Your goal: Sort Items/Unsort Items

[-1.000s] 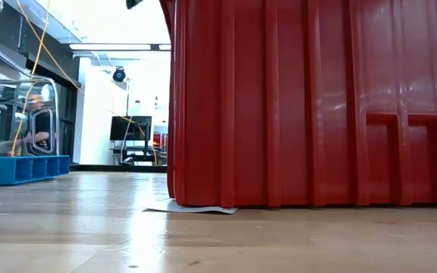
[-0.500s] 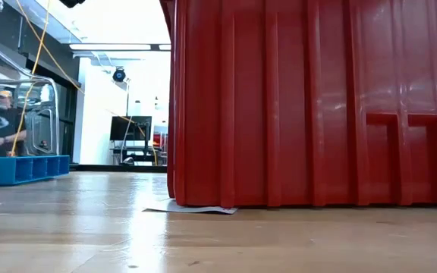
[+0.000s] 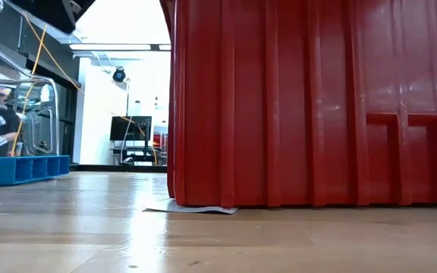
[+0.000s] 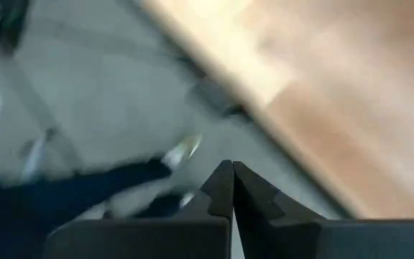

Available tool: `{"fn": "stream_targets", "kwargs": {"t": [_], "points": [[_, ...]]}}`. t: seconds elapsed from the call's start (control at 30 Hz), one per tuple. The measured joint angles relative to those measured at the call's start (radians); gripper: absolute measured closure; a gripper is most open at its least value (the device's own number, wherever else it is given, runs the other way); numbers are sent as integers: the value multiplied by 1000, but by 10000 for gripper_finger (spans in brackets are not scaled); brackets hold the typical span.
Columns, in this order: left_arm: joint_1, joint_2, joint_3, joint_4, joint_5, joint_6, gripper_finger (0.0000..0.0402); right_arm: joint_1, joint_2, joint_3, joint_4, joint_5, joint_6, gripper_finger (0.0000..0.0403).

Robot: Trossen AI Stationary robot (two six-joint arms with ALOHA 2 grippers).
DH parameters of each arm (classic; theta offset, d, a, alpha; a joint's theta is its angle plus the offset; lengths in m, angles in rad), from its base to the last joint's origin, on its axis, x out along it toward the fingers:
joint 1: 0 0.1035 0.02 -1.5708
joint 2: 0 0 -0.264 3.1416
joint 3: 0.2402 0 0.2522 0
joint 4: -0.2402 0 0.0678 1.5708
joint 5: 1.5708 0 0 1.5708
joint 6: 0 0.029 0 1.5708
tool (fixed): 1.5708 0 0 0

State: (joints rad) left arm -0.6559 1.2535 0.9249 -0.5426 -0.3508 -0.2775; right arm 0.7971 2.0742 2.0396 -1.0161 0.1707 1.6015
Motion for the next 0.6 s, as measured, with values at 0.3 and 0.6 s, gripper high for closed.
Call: {"fn": "stream_targets", "kwargs": {"t": [0.3, 0.6], "points": [[-15, 105, -1, 127, 66, -101, 211, -35, -1, 1, -505, 252, 284, 403], [-32, 310, 0, 310, 12, -92, 211, -122, -1, 2, -467, 270, 145, 403]]}}
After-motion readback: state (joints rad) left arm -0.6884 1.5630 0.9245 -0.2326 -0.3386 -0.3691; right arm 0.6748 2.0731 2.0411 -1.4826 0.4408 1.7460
